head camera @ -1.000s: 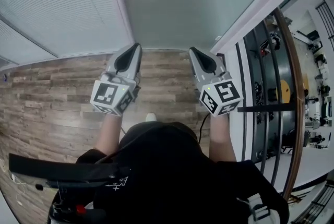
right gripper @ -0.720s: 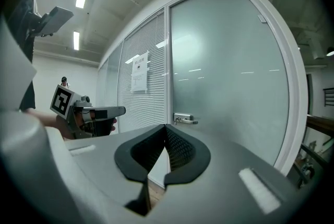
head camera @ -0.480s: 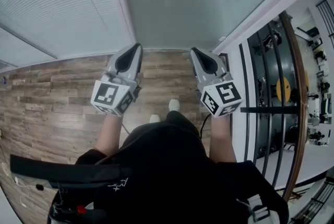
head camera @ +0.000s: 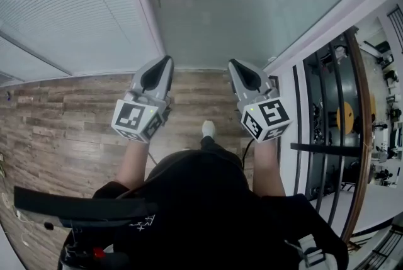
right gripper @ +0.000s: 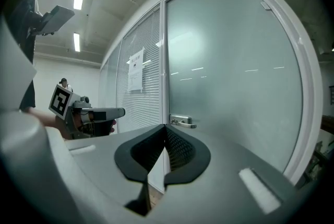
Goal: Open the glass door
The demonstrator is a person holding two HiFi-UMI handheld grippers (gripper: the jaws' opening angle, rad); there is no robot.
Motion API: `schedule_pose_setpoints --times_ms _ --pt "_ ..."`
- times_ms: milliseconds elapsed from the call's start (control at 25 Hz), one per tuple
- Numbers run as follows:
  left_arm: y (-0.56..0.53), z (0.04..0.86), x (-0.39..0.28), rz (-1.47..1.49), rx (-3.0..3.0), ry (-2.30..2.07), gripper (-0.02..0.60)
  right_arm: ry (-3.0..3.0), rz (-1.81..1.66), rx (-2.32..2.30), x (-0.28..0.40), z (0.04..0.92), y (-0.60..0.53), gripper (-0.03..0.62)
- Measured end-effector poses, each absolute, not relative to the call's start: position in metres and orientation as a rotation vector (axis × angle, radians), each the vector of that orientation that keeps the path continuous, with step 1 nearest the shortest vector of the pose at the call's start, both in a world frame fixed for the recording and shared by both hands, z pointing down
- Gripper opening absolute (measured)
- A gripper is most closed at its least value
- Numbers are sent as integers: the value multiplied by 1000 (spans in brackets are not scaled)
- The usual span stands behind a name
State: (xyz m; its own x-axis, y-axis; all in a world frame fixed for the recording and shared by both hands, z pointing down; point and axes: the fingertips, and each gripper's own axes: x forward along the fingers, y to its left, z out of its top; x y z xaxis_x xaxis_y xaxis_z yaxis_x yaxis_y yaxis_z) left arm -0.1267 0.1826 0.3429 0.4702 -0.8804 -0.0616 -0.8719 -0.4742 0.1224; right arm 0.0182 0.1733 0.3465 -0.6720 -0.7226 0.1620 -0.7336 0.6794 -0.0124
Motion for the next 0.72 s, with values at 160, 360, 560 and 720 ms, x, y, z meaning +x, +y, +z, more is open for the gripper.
schedule_pose_setpoints --times_ms 160,360,560,720 --pt "158 336 -119 -180 2633 -1598 0 -2766 98 1155 21 344 145 2" --pt "129 335 -112 -177 2606 -1650 0 -2790 84 1102 28 342 109 2" --pt "99 334 -101 -158 2574 -1708 0 -2812 98 1034 36 345 72 2" --pt "85 339 -98 -146 2539 -1746 0 -2825 101 985 38 349 56 2"
